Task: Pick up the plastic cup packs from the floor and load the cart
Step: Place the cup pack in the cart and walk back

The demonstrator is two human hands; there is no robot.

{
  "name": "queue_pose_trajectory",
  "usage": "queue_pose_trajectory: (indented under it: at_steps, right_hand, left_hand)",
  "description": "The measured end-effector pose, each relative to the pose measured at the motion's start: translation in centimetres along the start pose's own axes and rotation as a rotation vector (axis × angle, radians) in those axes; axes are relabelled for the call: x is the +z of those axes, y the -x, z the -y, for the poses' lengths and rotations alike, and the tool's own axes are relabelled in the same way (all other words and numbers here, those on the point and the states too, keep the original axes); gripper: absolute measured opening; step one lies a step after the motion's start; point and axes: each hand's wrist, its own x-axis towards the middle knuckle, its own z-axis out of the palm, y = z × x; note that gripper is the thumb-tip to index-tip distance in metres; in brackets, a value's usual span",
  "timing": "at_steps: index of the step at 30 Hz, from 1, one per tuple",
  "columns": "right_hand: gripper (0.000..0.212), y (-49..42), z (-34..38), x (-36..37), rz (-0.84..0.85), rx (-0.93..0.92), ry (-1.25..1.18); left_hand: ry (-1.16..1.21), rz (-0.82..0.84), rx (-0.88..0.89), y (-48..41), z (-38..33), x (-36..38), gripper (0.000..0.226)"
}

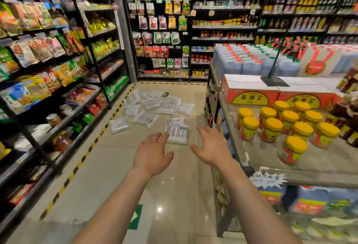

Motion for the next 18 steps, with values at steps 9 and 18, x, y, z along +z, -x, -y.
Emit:
queue_pose_trajectory:
  at_steps: [9,18]
  right_hand:
    - [0.073,-20.0,-2.0,4.1,0.06,-0.009,0.016]
    - [0.071,-42.6,0.1,8.9,0.019,0.077,0.011]
  left_hand:
    - [0.056,-0.009,-0.028,-18.6,7.1,4.3,0.087]
    - [0.044,0.056,0.066,-41.4,19.2,7.3,0.071]
